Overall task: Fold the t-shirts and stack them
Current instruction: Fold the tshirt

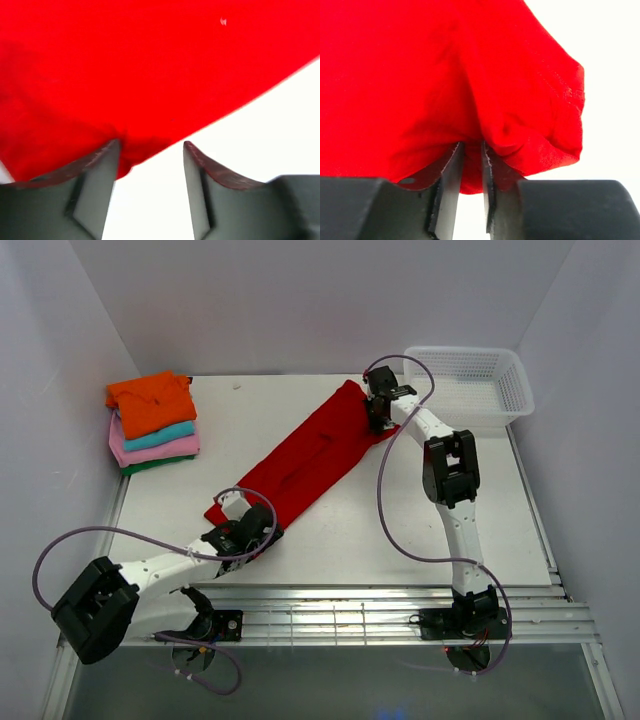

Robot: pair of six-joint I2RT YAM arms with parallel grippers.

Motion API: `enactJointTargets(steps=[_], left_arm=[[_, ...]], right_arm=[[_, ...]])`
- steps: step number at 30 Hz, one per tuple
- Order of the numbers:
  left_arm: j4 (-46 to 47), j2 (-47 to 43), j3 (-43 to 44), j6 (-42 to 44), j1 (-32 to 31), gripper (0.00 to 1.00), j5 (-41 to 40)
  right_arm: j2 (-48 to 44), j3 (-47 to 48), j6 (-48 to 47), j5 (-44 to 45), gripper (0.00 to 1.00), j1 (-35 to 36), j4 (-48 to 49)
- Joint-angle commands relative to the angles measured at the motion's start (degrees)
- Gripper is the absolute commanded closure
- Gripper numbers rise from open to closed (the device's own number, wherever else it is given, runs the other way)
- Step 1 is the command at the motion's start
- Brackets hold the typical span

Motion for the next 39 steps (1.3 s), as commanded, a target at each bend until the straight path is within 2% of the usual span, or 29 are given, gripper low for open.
enactJointTargets(steps=[1, 4, 6, 9, 11, 15, 19, 22, 24, 25, 26, 27, 28, 29, 34, 39], left_arm=[[-14.7, 2.9, -0.4, -9.5, -7.7, 0.33, 1.4], [-17.9, 7.0, 3.6, -14.3, -15.3, 0.25, -1.0], [-19.3, 11.8, 8.9, -16.8, -21.4, 0.25, -4.4], [-24.9, 16.7, 19.1, -17.8, -26.0, 0.21, -10.1], [-27.2, 19.2, 26.3, -15.7, -26.9, 0.21, -14.0], [-26.8, 18.1, 34.3, -6.9, -27.5, 0.21, -19.2], [-26.8, 16.7, 37.3, 3.3, -27.1, 0.22, -25.7], [-23.3, 15.1, 36.0, 10.7, -23.4, 0.25, -23.5], [-19.3, 13.5, 33.9, 17.1, -18.9, 0.32, -20.7], [-14.9, 13.2, 31.2, 19.0, -17.4, 0.39, -17.6], [-12.9, 13.0, 30.1, 20.8, -15.9, 0.43, -16.4], [-11.6, 12.9, 29.1, 23.6, -14.0, 0.54, -15.6], [-9.3, 13.0, 28.4, 24.8, -13.7, 0.92, -15.1], [-8.4, 13.1, 27.3, 25.7, -13.3, 1.00, -14.3], [-7.4, 13.0, 25.8, 26.6, -13.1, 1.00, -11.3], [-12.2, 14.1, 24.9, 23.8, -13.1, 1.00, -10.7]], right_arm=[[5.0, -0.2, -0.6, -6.4, 0.71, -0.7, 0.2], [4.9, 1.1, -0.7, -9.3, 0.67, -1.1, 2.2], [3.9, 1.1, -0.8, -9.7, 0.66, -1.3, 4.0], [0.2, -1.5, -1.8, -11.4, 0.66, -1.3, 8.6], [-4.1, -4.4, -2.2, -10.5, 0.66, -1.4, 11.7], [-13.7, -9.9, -5.7, -6.1, 0.66, -1.4, 15.0], [-23.5, -15.5, -5.8, -5.8, 0.64, -1.4, 14.7], [-29.6, -20.5, -3.7, -7.2, 0.62, -1.4, 13.1], [-32.1, -23.2, -2.5, -8.6, 0.63, -1.4, 12.9], [-32.7, -24.6, -1.2, -9.6, 0.65, -1.4, 13.7], [-33.5, -27.9, -0.7, -11.0, 0.74, -1.4, 14.7], [-33.6, -29.2, 0.3, -12.2, 0.82, -1.4, 15.7], [-33.5, -30.3, 0.7, -14.1, 0.90, -1.4, 16.8], [-32.4, -31.0, 1.0, -15.5, 0.92, -1.4, 17.1], [-26.7, -28.6, 3.3, -23.7, 0.92, -1.4, 16.5], [-21.0, -25.3, 5.1, -26.1, 0.92, -1.2, 17.0]])
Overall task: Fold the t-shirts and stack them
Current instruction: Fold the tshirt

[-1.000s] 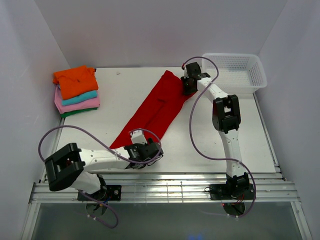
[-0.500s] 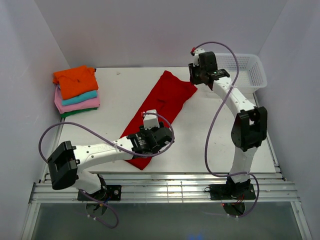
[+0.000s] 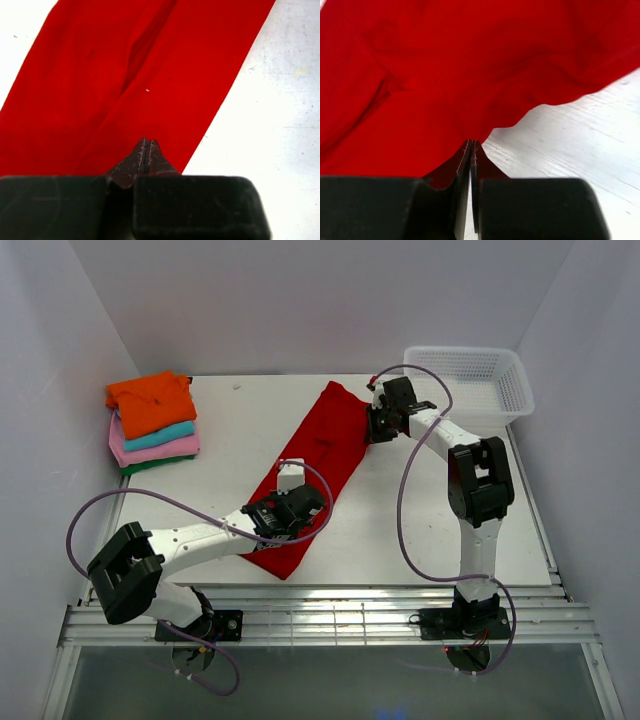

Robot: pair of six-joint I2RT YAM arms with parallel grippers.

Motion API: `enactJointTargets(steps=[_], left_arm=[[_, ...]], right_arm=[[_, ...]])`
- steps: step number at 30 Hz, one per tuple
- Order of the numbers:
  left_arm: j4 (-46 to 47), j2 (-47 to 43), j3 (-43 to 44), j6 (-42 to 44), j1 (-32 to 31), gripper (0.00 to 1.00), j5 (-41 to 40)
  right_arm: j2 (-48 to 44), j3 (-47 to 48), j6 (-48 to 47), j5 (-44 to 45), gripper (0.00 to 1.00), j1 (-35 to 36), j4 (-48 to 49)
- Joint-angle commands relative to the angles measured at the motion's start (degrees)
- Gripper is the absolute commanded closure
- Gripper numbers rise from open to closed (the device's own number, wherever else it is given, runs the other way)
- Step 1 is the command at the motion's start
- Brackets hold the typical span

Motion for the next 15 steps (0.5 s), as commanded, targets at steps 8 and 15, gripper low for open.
enactJointTargets(steps=[8, 15], left_arm=[[-2.3, 2.5, -6.7, -3.3, -0.1, 1.00, 4.9], [-0.2, 4.3, -12.2, -6.6, -0.6, 1.00, 9.7]], right_arm=[[7.9, 8.0, 3.0, -4.4, 0.92, 0.2, 1.5], [12.3, 11.0, 3.9, -2.6, 0.92, 0.4, 1.3]])
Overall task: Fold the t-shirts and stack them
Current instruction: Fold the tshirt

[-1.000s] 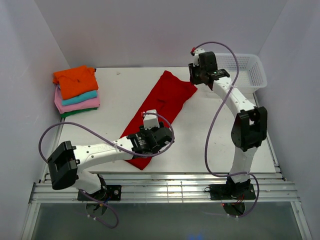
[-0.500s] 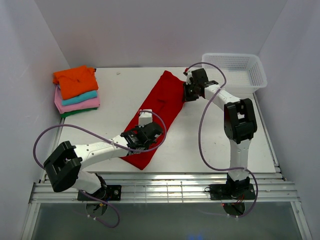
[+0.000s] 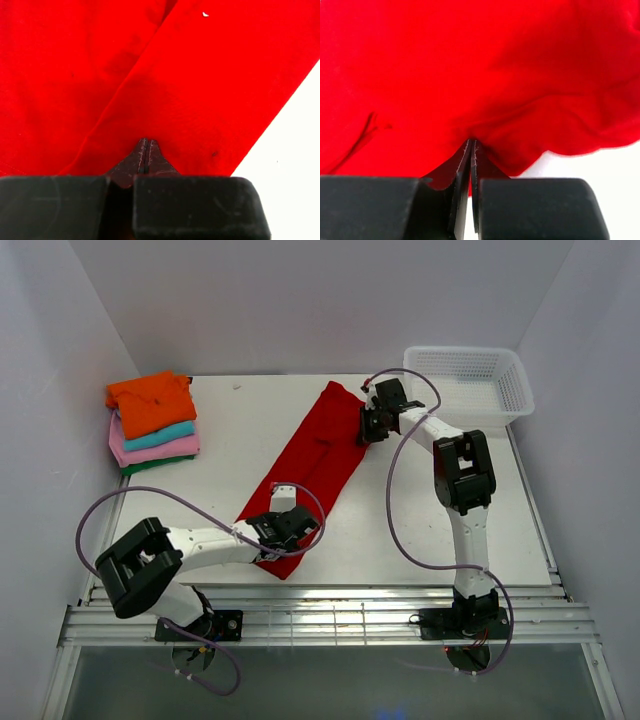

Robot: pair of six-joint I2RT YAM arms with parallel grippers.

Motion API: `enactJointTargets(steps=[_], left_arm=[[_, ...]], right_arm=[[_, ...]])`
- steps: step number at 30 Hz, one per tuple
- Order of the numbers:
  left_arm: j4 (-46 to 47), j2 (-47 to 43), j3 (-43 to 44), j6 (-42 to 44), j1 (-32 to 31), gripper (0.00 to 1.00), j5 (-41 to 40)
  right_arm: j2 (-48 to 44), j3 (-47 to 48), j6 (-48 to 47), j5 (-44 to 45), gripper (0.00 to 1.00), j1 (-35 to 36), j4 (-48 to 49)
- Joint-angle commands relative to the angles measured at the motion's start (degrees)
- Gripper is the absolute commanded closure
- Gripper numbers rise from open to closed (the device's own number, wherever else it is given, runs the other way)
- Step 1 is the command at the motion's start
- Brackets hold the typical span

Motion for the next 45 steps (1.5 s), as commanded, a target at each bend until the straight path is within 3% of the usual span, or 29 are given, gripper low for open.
enactJointTargets(steps=[1, 10, 20, 37, 39, 40, 42, 43, 45], left_arm=[[0.4, 1.2, -3.0, -2.8, -0.8, 1.00, 4.8], [1.1, 1.8, -1.6, -7.0, -4.9, 1.00, 7.1], [1.4, 10.2, 4.4, -17.1, -13.2, 1.00, 7.7], [-1.9, 16.5, 12.3, -14.6, -13.6, 1.00, 1.2], [-1.8, 14.7, 12.3, -14.4, -13.8, 1.00, -1.0], [-1.7, 13.6, 12.2, -14.0, -13.8, 0.96, -4.8], [-0.6, 10.1, 13.2, -9.0, -13.7, 0.75, -9.9], [0.0, 8.9, 15.6, -6.3, -13.7, 0.48, -14.9], [5.3, 5.2, 18.0, 4.3, -13.6, 0.23, -18.9]], right_arm=[[2.6, 4.2, 0.4, 1.3, 0.92, 0.4, -0.1], [11.7, 12.1, 0.7, 2.1, 0.92, 1.8, -3.5], [17.3, 20.4, 3.9, 0.2, 0.92, 2.2, -2.6], [20.9, 25.4, 5.7, -4.7, 0.92, 2.0, 1.7], [19.1, 23.3, 4.7, -6.6, 0.82, 2.0, 4.9], [16.0, 20.2, 4.0, -6.7, 0.73, 2.0, 8.6], [9.2, 17.2, 1.0, -4.7, 0.69, 1.9, 11.6], [6.2, 14.5, -0.4, -3.9, 0.66, 1.6, 13.6], [-2.7, 12.1, -4.3, -1.0, 0.61, 1.4, 14.7]])
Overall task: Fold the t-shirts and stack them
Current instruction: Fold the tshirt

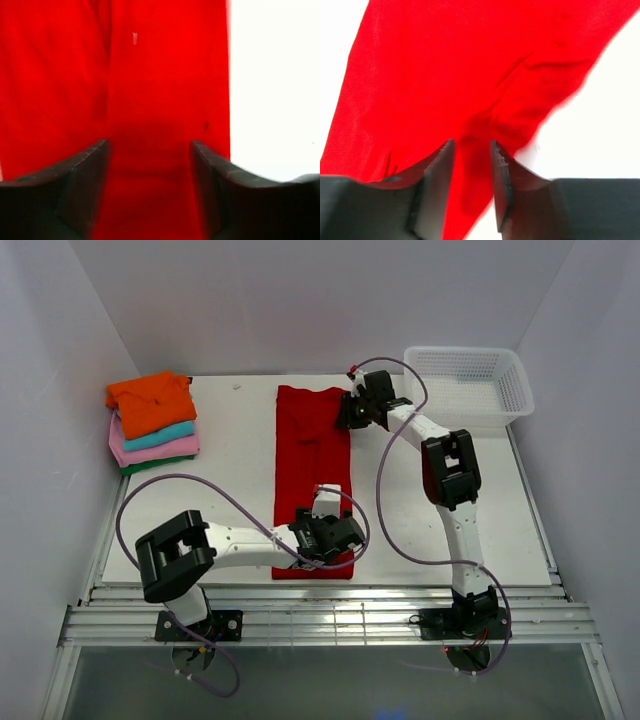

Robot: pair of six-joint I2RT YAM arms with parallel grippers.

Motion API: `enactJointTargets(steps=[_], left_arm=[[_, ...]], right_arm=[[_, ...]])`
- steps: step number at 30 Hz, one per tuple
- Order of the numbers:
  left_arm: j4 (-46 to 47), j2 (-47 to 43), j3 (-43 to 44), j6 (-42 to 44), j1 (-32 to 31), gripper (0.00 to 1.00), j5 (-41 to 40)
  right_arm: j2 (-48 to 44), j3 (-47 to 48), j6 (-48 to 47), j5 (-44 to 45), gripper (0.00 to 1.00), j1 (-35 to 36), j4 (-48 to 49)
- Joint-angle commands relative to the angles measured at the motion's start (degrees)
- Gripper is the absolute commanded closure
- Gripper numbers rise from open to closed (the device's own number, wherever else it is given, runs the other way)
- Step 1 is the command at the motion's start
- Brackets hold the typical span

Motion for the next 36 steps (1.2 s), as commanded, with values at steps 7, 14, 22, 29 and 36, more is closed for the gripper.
enactJointTargets(steps=[7, 14, 22, 29, 36], left_arm=[[13.4, -17.9, 4.7, 23.4, 0.3, 0.02, -12.6], [-9.1, -19.3, -5.9, -1.2, 1.3, 0.02, -8.3], [-11.7, -27.7, -17.8, -9.9, 1.3, 0.02, -1.6], [-12.2, -36.8, -23.7, -10.5, 1.3, 0.02, 1.3], [-7.2, -43.2, -30.2, -10.1, 1.2, 0.02, 7.8]], right_arm=[[-42.4, -18.8, -8.6, 10.7, 0.40, -0.7, 2.6], [-60.9, -49.9, -1.1, 11.9, 0.43, 2.1, -1.6], [-71.8, -74.6, 7.3, 16.0, 0.43, 12.6, 1.3], [-77.5, -83.3, 13.6, 16.7, 0.42, 17.3, 2.0], [-80.5, -90.0, 20.6, 19.4, 0.42, 24.7, 4.6]])
